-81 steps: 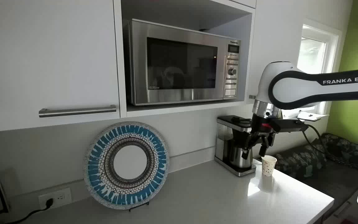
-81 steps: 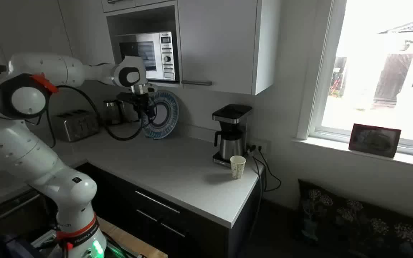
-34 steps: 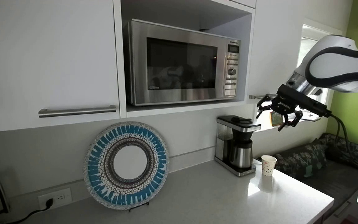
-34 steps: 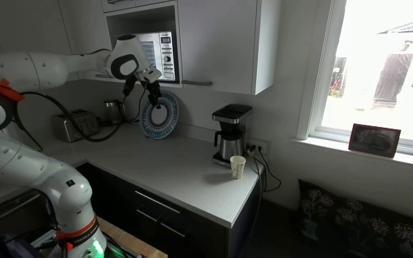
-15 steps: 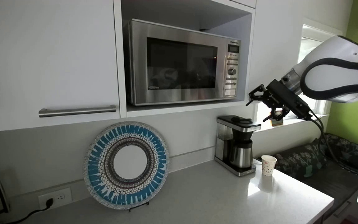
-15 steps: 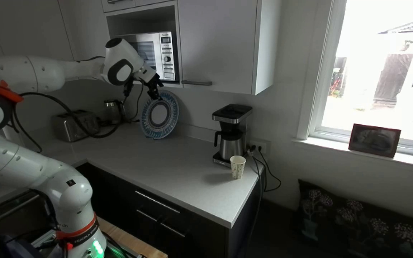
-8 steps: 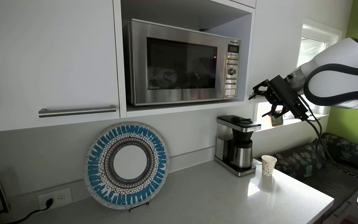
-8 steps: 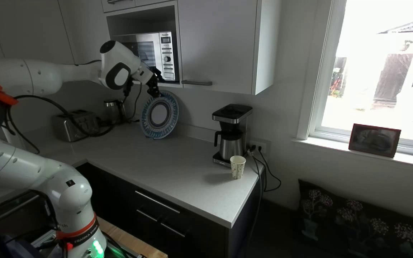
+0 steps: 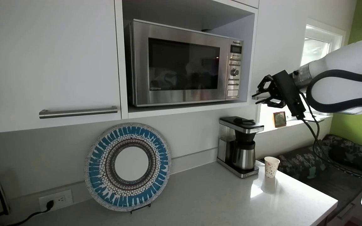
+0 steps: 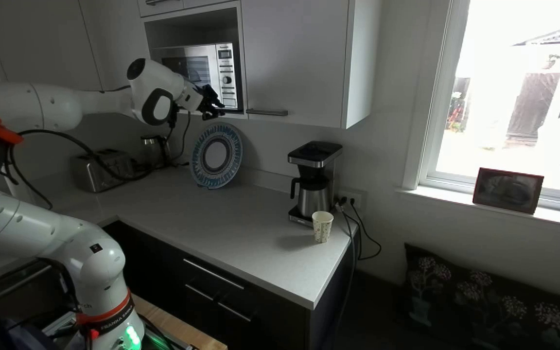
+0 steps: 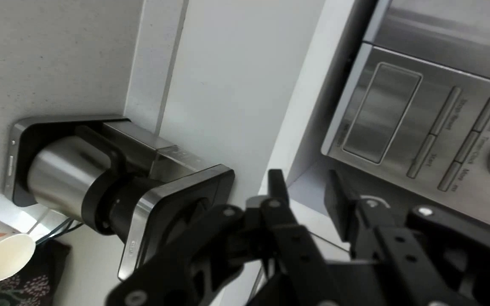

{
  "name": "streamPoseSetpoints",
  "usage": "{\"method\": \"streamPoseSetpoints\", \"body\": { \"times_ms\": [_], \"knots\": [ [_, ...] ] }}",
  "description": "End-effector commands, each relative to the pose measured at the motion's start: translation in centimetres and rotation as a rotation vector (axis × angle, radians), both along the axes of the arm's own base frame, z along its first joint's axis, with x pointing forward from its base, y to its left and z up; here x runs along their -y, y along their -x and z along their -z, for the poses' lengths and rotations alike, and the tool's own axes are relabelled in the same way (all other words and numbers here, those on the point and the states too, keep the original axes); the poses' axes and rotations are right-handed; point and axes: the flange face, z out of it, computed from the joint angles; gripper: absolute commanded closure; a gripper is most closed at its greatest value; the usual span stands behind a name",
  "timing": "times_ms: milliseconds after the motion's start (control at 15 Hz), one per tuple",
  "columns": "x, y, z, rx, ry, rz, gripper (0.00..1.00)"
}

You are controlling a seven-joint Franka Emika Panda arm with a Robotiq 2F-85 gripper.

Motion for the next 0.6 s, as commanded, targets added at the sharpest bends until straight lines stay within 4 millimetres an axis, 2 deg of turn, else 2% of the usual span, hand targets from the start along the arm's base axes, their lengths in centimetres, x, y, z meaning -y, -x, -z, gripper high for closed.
{"method": "streamPoseSetpoints", "body": {
  "times_ms": [0,533],
  "knots": [
    [-0.5,-0.9,0.8,0.063,-0.004,-0.029,0.99],
    [-0.1,-3.2,1.3,0.159,0.03,-0.062,1.0]
  ]
}}
